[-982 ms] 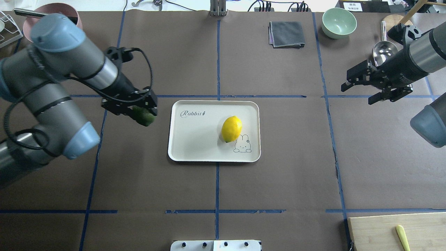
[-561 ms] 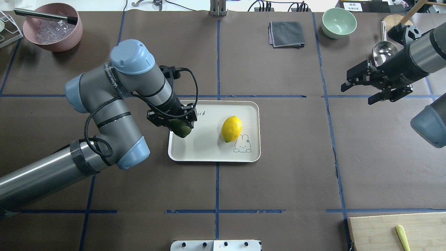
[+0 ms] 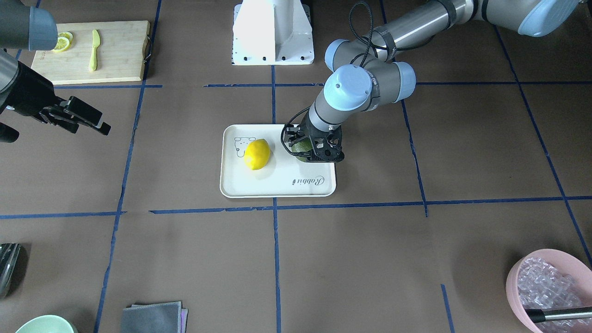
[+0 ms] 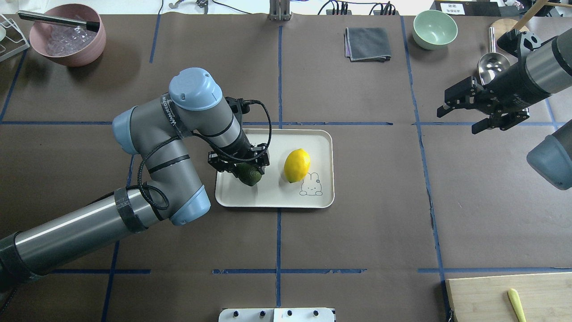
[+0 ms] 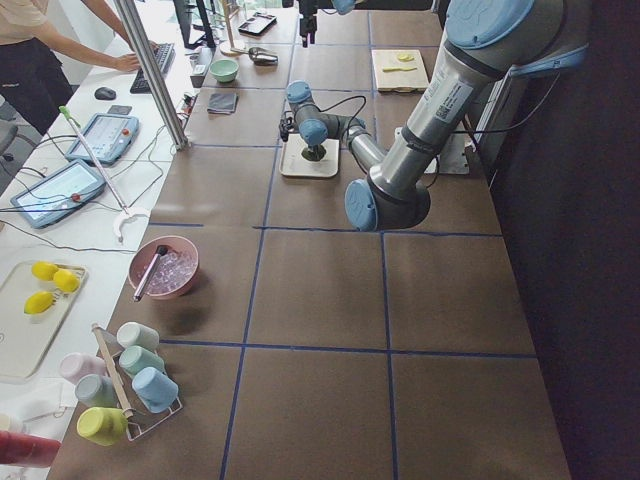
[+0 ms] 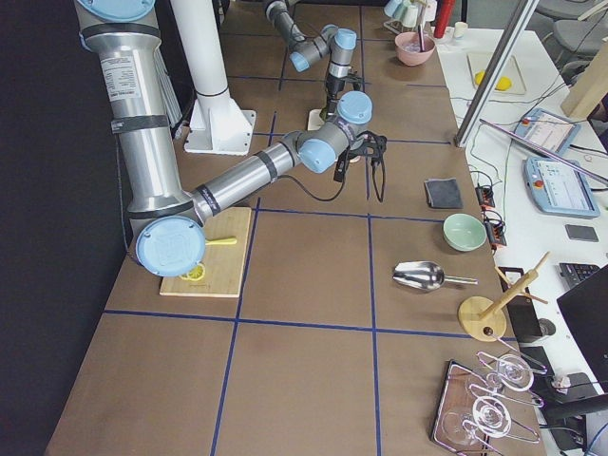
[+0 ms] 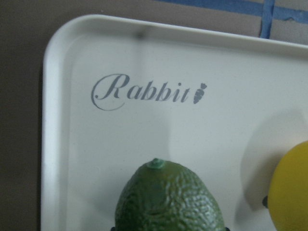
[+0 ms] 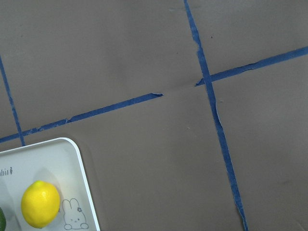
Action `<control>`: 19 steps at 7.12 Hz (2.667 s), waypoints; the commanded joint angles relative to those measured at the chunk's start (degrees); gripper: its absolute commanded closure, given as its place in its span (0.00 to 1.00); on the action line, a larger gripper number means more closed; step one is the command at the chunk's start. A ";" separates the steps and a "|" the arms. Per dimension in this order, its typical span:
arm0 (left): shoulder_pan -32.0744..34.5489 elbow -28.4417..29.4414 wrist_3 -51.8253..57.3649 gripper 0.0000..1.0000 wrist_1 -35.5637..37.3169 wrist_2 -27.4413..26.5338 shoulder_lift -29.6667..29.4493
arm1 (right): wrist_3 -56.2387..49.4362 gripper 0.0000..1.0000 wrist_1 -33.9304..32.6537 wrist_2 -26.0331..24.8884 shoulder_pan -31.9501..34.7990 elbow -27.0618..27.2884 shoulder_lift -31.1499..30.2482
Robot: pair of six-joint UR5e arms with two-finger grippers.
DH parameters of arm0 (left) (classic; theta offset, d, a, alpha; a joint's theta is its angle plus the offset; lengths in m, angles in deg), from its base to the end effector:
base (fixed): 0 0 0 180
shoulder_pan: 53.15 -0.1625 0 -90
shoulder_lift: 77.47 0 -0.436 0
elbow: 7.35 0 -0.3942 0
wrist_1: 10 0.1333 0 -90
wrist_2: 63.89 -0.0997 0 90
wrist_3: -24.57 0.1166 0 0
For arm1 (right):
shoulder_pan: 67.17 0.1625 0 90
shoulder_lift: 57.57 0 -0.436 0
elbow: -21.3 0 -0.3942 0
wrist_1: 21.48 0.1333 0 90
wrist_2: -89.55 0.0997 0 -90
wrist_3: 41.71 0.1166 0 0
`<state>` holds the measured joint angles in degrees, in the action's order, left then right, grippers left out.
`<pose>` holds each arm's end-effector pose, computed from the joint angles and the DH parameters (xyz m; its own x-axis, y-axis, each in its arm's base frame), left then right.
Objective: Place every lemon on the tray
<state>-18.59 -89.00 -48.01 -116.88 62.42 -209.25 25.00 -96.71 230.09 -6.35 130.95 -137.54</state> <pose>0.5857 -0.4815 0.2537 0.5263 -0.0696 -0.8474 -0.0793 0.9883 -0.1305 -0.2262 -0.4939 0.3797 0.4349 0.2633 0.8611 -0.1299 0.9646 -0.2294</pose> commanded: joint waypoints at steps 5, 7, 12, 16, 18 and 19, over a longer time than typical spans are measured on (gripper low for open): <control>2.25 -2.88 -0.10 0.00 -0.09 0.07 1.07 | 0.00 0.00 0.00 0.18 0.18 0.47 -0.01; 9.35 -15.86 0.33 0.00 0.79 4.52 11.92 | -0.35 0.00 -0.17 0.70 5.16 0.47 -1.58; 34.81 -21.83 47.57 0.00 1.40 14.29 41.48 | -35.86 0.00 -0.79 0.00 19.14 -6.71 -10.89; 52.96 -18.63 83.51 0.00 20.02 6.70 40.90 | -67.78 0.00 -13.13 -5.96 26.44 -10.60 -12.67; 53.68 -18.55 84.01 0.00 20.31 5.52 40.98 | -72.07 0.00 -16.87 -5.54 26.81 -9.90 -14.32; 53.60 -19.07 83.66 0.00 23.70 5.78 40.72 | -71.72 0.00 -17.05 -3.80 26.81 -9.98 -14.34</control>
<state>34.80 -107.72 35.48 -95.91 68.27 -168.35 -46.14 -112.89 224.95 20.35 120.83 -151.41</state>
